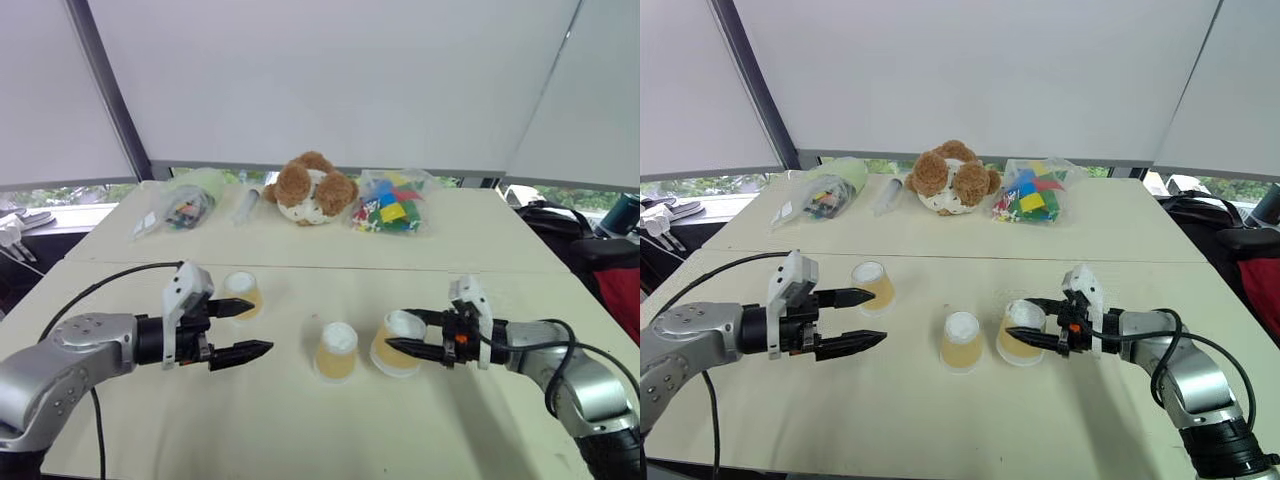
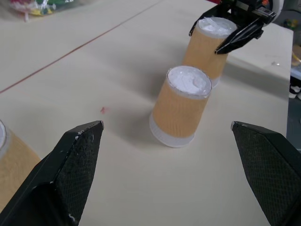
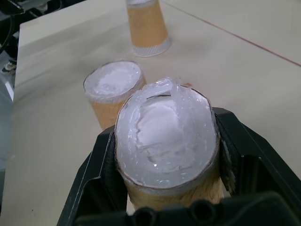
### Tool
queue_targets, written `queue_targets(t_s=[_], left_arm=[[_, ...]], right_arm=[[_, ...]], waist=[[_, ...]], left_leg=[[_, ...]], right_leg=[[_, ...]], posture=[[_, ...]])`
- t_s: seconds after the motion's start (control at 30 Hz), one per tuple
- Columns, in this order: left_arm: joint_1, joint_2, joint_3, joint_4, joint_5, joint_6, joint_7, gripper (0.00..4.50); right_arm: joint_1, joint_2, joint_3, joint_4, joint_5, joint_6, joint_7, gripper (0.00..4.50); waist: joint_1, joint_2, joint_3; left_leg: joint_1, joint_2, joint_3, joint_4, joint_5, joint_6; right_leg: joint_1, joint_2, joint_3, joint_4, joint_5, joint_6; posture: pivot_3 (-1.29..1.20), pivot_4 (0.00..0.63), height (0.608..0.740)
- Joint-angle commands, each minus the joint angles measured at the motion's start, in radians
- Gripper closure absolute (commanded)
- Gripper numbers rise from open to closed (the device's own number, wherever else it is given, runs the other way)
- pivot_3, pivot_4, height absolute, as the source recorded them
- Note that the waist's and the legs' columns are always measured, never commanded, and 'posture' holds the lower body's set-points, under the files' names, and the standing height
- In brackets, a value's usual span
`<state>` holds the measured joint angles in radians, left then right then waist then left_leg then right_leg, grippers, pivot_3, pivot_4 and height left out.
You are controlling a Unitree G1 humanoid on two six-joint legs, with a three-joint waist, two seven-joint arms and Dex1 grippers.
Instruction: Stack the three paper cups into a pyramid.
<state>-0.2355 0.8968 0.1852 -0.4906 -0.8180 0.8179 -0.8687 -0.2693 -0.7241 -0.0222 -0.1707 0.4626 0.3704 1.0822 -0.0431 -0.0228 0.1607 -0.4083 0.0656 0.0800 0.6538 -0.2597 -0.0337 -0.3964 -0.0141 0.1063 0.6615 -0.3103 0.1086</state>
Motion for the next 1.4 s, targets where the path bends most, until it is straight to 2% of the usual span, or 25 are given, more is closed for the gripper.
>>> queue_targets(t_s=[0.03, 0.5, 0.57, 0.67, 0.83, 1.0, 1.1, 1.23, 1.4], left_arm=[[-0.002, 0.003, 0.003, -0.019, 0.007, -0.016, -0.006, 0.00], [0.025, 0.000, 0.006, -0.036, 0.018, -0.015, -0.002, 0.00], [0.025, 0.000, 0.006, -0.035, 0.020, -0.015, -0.001, 0.00], [0.024, -0.001, 0.005, -0.030, 0.023, -0.017, 0.000, 0.00], [0.018, -0.005, 0.025, 0.000, 0.032, -0.028, 0.006, 0.00], [-0.017, 0.010, 0.059, 0.084, 0.062, -0.063, 0.005, 0.00], [-0.059, 0.017, 0.073, 0.178, 0.124, -0.126, 0.002, 0.00], [-0.122, -0.021, 0.055, 0.325, 0.230, -0.238, 0.045, 0.00], [-0.169, -0.090, -0.050, 0.436, 0.394, -0.384, 0.083, 0.00]], right_arm=[[-0.004, 0.014, 0.030, 0.002, -0.042, -0.086, 0.022, 2.37], [-0.041, 0.084, 0.081, 0.132, -0.104, -0.187, 0.034, 2.37], [-0.043, 0.085, 0.083, 0.132, -0.096, -0.176, 0.037, 1.31], [-0.045, 0.084, 0.084, 0.126, -0.097, -0.172, 0.035, 0.03], [-0.043, 0.061, 0.041, 0.063, -0.068, -0.123, 0.000, 0.03], [-0.035, 0.007, -0.039, -0.092, 0.026, 0.028, -0.041, 0.03], [-0.061, -0.030, -0.113, -0.183, 0.142, 0.165, -0.077, 0.03], [-0.165, -0.047, -0.213, -0.226, 0.301, 0.316, -0.163, 0.03], [-0.229, -0.135, -0.204, -0.276, 0.421, 0.503, -0.176, 0.03]], waist=[[0.000, 0.000, 0.000], [0.000, 0.000, 0.000], [0.000, 0.000, 0.000], [0.000, 0.000, 0.000], [0.001, 0.000, 0.000], [0.002, 0.000, 0.000], [0.002, 0.000, 0.000], [0.002, 0.000, 0.000], [0.007, 0.000, 0.000]], left_leg=[[0.000, 0.000, 0.000, 0.000, 0.000, 0.000], [0.000, 0.000, 0.000, 0.000, 0.000, 0.000], [0.000, 0.000, 0.000, 0.000, 0.000, 0.000], [0.000, 0.000, 0.000, 0.000, 0.000, 0.000], [0.000, 0.000, 0.000, 0.000, 0.000, 0.000], [0.000, 0.000, 0.000, 0.000, 0.000, 0.000], [0.000, 0.000, 0.000, 0.000, 0.000, 0.000], [0.000, 0.000, 0.000, 0.000, 0.000, 0.000], [0.000, 0.000, 0.000, -0.001, 0.000, 0.000]], right_leg=[[0.000, 0.000, 0.000, 0.000, 0.000, 0.000], [0.000, 0.000, 0.000, 0.000, 0.000, 0.000], [0.000, 0.000, 0.000, 0.000, 0.000, 0.000], [0.000, 0.000, 0.000, 0.000, 0.000, 0.000], [0.000, 0.000, 0.000, 0.000, 0.000, 0.000], [0.000, 0.000, 0.000, 0.000, 0.000, 0.000], [0.000, 0.000, 0.000, 0.000, 0.000, 0.000], [0.000, 0.000, 0.000, 0.000, 0.000, 0.000], [0.000, 0.000, 0.000, 0.000, 0.000, 0.000]], posture=[[0.00, 0.150, 0.740], [0.00, 0.150, 0.740], [0.00, 0.150, 0.740], [0.00, 0.150, 0.740], [0.00, 0.150, 0.740], [0.00, 0.150, 0.740], [0.00, 0.150, 0.740], [0.00, 0.150, 0.740], [0.00, 0.150, 0.740]])
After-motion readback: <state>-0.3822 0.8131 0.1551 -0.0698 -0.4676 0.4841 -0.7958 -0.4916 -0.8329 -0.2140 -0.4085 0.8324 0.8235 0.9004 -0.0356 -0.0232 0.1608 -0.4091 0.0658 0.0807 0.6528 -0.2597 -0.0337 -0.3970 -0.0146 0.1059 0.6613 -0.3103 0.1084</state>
